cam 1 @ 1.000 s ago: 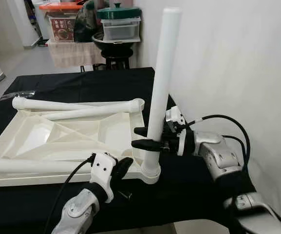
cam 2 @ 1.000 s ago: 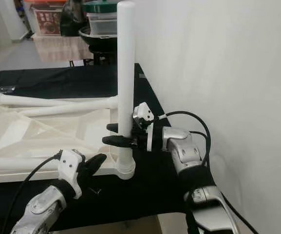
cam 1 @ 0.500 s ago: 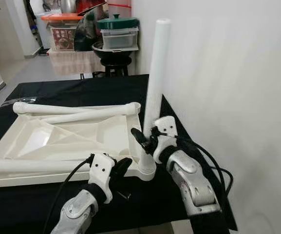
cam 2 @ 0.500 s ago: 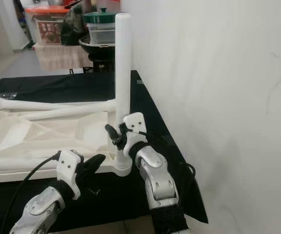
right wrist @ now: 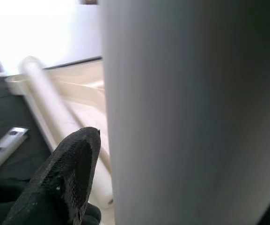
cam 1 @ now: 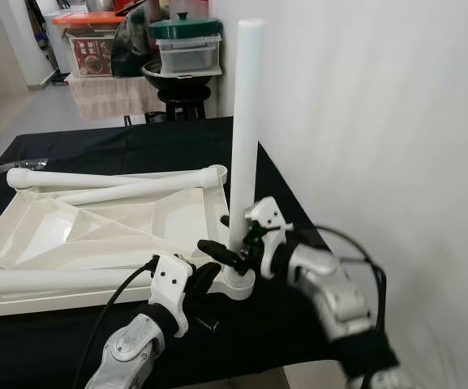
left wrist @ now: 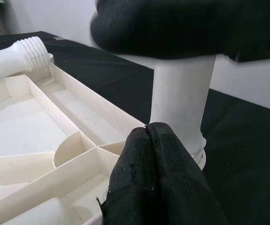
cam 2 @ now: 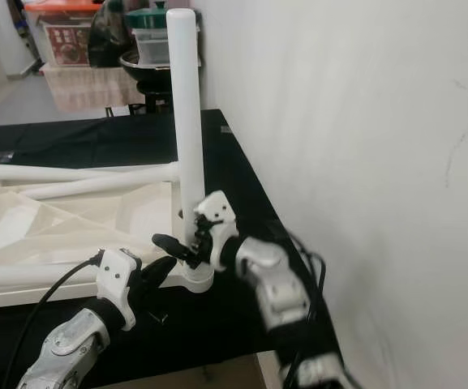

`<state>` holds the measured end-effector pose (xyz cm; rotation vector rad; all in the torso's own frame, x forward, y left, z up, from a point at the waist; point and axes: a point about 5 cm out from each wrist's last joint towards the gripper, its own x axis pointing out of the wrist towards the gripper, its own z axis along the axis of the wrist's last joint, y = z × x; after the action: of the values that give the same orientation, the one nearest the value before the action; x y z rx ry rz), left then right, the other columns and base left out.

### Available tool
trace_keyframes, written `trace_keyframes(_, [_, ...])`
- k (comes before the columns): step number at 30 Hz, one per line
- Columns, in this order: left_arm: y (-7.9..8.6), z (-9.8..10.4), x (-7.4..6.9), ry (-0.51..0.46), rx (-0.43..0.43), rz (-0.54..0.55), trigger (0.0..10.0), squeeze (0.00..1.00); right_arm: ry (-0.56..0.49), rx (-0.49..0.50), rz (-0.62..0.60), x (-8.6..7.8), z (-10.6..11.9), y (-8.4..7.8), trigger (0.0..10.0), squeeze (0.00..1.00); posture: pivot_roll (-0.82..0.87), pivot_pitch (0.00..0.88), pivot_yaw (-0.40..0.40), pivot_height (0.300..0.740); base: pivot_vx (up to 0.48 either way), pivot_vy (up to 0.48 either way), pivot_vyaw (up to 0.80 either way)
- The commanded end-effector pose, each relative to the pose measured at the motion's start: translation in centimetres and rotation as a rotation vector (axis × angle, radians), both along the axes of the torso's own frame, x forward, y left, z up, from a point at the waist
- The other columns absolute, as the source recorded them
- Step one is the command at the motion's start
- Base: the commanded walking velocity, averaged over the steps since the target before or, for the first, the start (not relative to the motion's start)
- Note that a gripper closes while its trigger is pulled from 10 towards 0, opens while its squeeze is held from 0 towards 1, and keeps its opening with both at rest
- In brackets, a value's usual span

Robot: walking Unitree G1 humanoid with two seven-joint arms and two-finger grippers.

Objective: Building children table

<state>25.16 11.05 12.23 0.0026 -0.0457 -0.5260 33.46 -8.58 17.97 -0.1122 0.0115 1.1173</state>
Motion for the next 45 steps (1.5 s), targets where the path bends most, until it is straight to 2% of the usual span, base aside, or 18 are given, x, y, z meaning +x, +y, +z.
trace_keyframes(1, [0.1,-0.6,-0.1,0.016,0.008,0.005,10.0,0.00,0.011,-0.015,0.120,0.0,-0.2,-0.2,10.0,0.00,0.02,0.000,-0.028,0.740,0.000,0.000,0.00])
trace_keyframes(7, [0.2,-1.2,-0.3,0.028,0.012,0.005,10.0,0.00,0.077,-0.081,0.245,0.6,-0.5,-1.4,10.0,0.00,0.02,0.000,-0.029,0.740,0.000,0.000,0.00])
trace_keyframes(8, [0.3,-1.6,-0.2,0.039,0.019,0.000,10.0,0.00,0.095,-0.072,0.218,1.2,-0.7,-1.5,0.0,0.00,0.02,0.000,-0.027,0.740,0.000,0.000,0.00])
trace_keyframes(21, [0.6,-1.7,1.1,0.039,0.021,0.003,10.0,0.00,0.075,-0.008,0.047,2.1,-1.3,-2.6,0.0,0.00,0.00,0.000,-0.017,0.740,0.000,0.000,0.00])
trace_keyframes(22, [0.5,-1.7,1.1,0.036,0.020,0.004,10.0,0.00,0.068,-0.036,-0.015,1.7,-2.0,-2.4,0.0,0.00,0.01,0.000,-0.023,0.740,0.000,0.000,0.00])
trace_keyframes(23, [0.6,-1.5,1.1,0.031,0.018,0.006,10.0,0.00,0.068,-0.041,-0.259,1.8,-3.1,-1.9,0.0,0.00,0.01,0.000,-0.033,0.740,0.000,0.000,0.00])
trace_keyframes(24, [0.6,-1.5,1.1,0.031,0.018,0.006,10.0,0.00,0.068,-0.041,-0.259,1.8,-3.1,-1.9,0.0,0.00,0.01,0.000,-0.033,0.740,0.000,0.000,0.00])
trace_keyframes(25, [0.6,-1.4,1.0,0.028,0.017,0.007,10.0,0.00,0.067,-0.047,-0.440,1.7,-3.8,-1.7,0.0,0.00,0.01,0.000,-0.033,0.740,0.000,0.000,0.00])
trace_keyframes(26, [0.6,-1.4,1.0,0.028,0.017,0.007,10.0,0.00,0.067,-0.047,-0.440,1.7,-3.8,-1.7,0.0,0.00,0.01,0.000,-0.033,0.740,0.000,0.000,0.00])
trace_keyframes(27, [0.6,-1.2,1.0,0.022,0.013,0.011,10.0,0.00,0.120,-0.048,-0.657,0.8,-5.2,-1.9,0.0,0.00,0.00,0.000,-0.020,0.740,0.000,0.000,0.00])
trace_keyframes(29, [0.6,-1.2,1.0,0.022,0.013,0.011,10.0,0.00,0.120,-0.048,-0.657,0.8,-5.2,-1.9,0.0,0.00,0.00,0.000,-0.020,0.740,0.000,0.000,0.00])
trace_keyframes(30, [0.7,-1.1,1.0,0.017,0.011,0.014,10.0,0.00,0.133,-0.030,-0.719,-0.4,-5.8,-1.0,0.0,0.00,0.00,0.000,-0.009,0.740,0.000,0.000,0.00])
trace_keyframes(31, [0.7,-0.9,1.0,0.010,0.019,0.015,10.0,0.00,0.121,-0.035,-0.657,-1.1,-5.9,0.2,0.0,0.00,-0.02,0.000,0.007,0.740,0.000,0.000,0.00])
trace_keyframes(37, [0.6,-0.5,1.0,0.004,0.008,0.007,10.0,0.00,0.087,-0.050,-0.605,0.1,-5.2,0.8,0.0,0.00,0.00,0.000,-0.011,0.740,0.000,0.000,0.00])
trace_keyframes(38, [0.6,-0.2,0.9,-0.007,0.001,0.028,10.0,0.00,0.081,-0.052,-0.605,0.7,-4.7,0.6,10.0,0.00,0.01,0.000,-0.021,0.740,0.000,0.000,0.00])
trace_keyframes(40, [0.6,-0.2,0.9,-0.007,0.001,0.028,10.0,0.00,0.081,-0.052,-0.605,0.7,-4.7,0.6,10.0,0.00,0.01,0.000,-0.021,0.740,0.000,0.000,0.00])
trace_keyframes(41, [0.6,-0.1,0.8,-0.011,-0.001,0.041,10.0,0.00,0.076,-0.034,-0.566,0.6,-4.1,0.9,10.0,1.00,0.01,0.000,-0.024,0.740,0.000,0.000,0.00])
trace_keyframes(45, [0.6,-0.1,0.9,-0.011,-0.002,0.041,10.0,0.00,0.080,-0.001,-0.483,0.8,-3.2,1.3,10.0,1.00,0.01,0.000,-0.030,0.740,0.000,0.000,0.00])
